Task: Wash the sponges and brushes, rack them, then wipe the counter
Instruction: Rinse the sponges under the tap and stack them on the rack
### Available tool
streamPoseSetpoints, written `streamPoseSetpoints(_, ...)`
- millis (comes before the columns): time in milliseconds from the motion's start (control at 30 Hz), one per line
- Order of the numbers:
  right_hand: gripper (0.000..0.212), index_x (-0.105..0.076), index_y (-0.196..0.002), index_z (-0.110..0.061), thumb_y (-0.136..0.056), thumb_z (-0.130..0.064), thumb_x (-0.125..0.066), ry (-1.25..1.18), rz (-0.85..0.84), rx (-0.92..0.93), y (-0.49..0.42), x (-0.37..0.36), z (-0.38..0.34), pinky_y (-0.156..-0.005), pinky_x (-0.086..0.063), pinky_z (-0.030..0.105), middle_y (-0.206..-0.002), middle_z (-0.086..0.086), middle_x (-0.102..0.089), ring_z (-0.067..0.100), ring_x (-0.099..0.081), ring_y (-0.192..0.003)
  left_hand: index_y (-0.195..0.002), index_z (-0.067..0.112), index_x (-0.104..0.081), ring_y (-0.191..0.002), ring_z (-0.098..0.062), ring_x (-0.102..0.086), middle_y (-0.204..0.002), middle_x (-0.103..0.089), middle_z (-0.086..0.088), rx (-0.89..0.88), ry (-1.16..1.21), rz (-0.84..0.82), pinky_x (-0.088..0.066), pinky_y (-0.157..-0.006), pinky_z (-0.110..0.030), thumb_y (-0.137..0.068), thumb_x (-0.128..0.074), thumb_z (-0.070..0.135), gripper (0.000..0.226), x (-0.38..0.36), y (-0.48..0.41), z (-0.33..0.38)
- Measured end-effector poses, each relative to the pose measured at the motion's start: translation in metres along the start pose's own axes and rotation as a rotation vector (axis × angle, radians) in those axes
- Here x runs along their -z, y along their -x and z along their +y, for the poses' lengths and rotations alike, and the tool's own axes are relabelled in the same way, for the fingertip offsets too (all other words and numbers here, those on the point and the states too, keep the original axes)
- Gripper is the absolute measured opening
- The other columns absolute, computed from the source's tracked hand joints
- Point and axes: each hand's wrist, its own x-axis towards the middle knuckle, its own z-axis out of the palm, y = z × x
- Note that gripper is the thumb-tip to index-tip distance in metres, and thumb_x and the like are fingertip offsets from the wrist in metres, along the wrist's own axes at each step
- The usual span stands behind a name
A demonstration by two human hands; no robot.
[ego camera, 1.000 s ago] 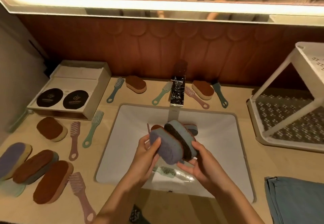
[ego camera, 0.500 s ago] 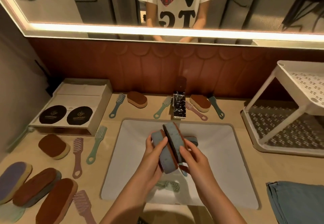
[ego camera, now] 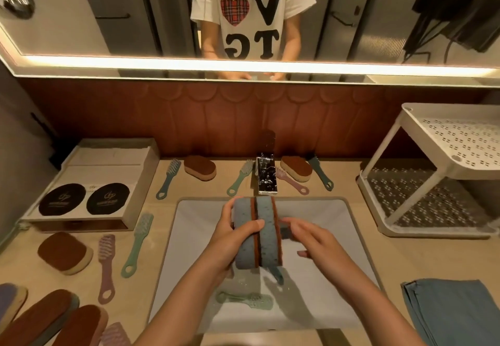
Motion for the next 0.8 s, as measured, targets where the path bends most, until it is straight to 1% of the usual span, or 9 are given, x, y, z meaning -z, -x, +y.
streamPoseSetpoints(133,0.028,-0.049,-0.120,-0.041,-0.092,-0.040,-0.047,0.086,0.039,0.048,-0.021,0.031,-0.019,-0.078,-0.047,0.018,-0.118,-0.016,-0.054,0.001,-0.053,-0.106,-0.131,0.038,-0.029,-0.096,-0.013,-0.062,-0.110,-0.055,0.001,-0.042,-0.248,-0.196,-0.056,-0.074,-0.028,-0.082,-0.068,0.010,0.069,-0.010,-0.009,0.031)
streamPoseSetpoints(200,0.030,-0.046,-0.119,-0.046,-0.089,-0.043,-0.050,0.112,0.018,0.088,-0.030,0.046,-0.031,-0.078,-0.049,0.019,-0.119,-0.016,-0.051,0.001,-0.053,-0.107,-0.137,0.037,-0.019,-0.096,-0.014,-0.063,-0.110,-0.055,0.000,-0.056,-0.366,-0.255,-0.056,-0.081,-0.034,-0.080,-0.070,0.012,0.080,-0.021,-0.017,0.050)
streamPoseSetpoints(300,0.031,-0.047,-0.118,-0.044,-0.089,-0.035,-0.055,0.115,-0.040,0.145,-0.038,0.066,-0.049,-0.070,-0.051,0.012,-0.112,-0.017,-0.053,-0.006,-0.054,-0.100,-0.140,0.045,-0.010,-0.105,-0.018,-0.062,-0.118,-0.054,-0.001,-0.068,-0.501,-0.347,-0.053,-0.090,-0.040,-0.072,-0.075,0.018,0.098,-0.040,-0.027,0.073)
streamPoseSetpoints(367,0.037,-0.049,-0.124,-0.036,-0.089,-0.028,-0.057,0.114,-0.095,0.173,-0.040,0.080,-0.057,-0.069,-0.050,0.009,-0.110,-0.011,-0.055,-0.006,-0.056,-0.096,-0.140,0.046,-0.002,-0.108,-0.016,-0.058,-0.120,-0.047,0.005,-0.089,-0.614,-0.416,-0.051,-0.093,-0.037,-0.074,-0.076,0.015,0.104,-0.055,-0.032,0.086)
streamPoseSetpoints(433,0.043,-0.048,-0.128,-0.033,-0.088,-0.026,-0.059,0.143,-0.147,0.195,-0.040,0.095,-0.062,-0.072,-0.051,0.012,-0.111,-0.005,-0.057,-0.001,-0.059,-0.097,-0.141,0.045,0.003,-0.107,-0.013,-0.057,-0.119,-0.041,0.012,-0.110,-0.690,-0.460,-0.052,-0.091,-0.032,-0.077,-0.073,0.011,0.106,-0.068,-0.038,0.095)
streamPoseSetpoints(500,0.045,-0.047,-0.128,-0.035,-0.086,-0.027,-0.060,0.166,-0.167,0.219,-0.040,0.112,-0.064,-0.075,-0.052,0.015,-0.110,-0.007,-0.059,-0.001,-0.058,-0.100,-0.140,0.048,0.007,-0.108,-0.014,-0.057,-0.123,-0.039,0.011,-0.098,-0.719,-0.502,-0.052,-0.090,-0.030,-0.078,-0.072,0.011,0.108,-0.081,-0.044,0.101)
streamPoseSetpoints(600,0.037,-0.057,-0.119,-0.034,-0.083,-0.028,-0.067,0.156,-0.159,0.267,-0.039,0.136,-0.061,-0.079,-0.055,0.022,-0.107,-0.005,-0.064,0.004,-0.060,-0.099,-0.140,0.051,0.008,-0.108,-0.013,-0.057,-0.128,-0.039,0.011,-0.081,-0.764,-0.578,-0.054,-0.087,-0.027,-0.078,-0.072,0.011,0.108,-0.104,-0.050,0.106)
streamPoseSetpoints(700,0.035,-0.064,-0.109,-0.030,-0.074,-0.036,-0.069,0.114,-0.078,0.302,-0.038,0.158,-0.058,-0.080,-0.056,0.029,-0.101,-0.003,-0.067,0.010,-0.062,-0.097,-0.141,0.050,0.006,-0.110,-0.014,-0.057,-0.129,-0.038,0.011,-0.109,-0.793,-0.614,-0.054,-0.088,-0.029,-0.078,-0.072,0.012,0.107,-0.126,-0.059,0.113)
streamPoseSetpoints(800,0.038,-0.064,-0.106,-0.033,-0.070,-0.044,-0.068,0.131,-0.020,0.345,-0.038,0.187,-0.061,-0.077,-0.055,0.025,-0.100,-0.010,-0.067,0.007,-0.062,-0.098,-0.139,0.053,0.000,-0.113,-0.011,-0.055,-0.132,-0.036,0.013,-0.129,-0.736,-0.624,-0.054,-0.088,-0.027,-0.070,-0.074,0.034,0.103,-0.149,-0.070,0.124)
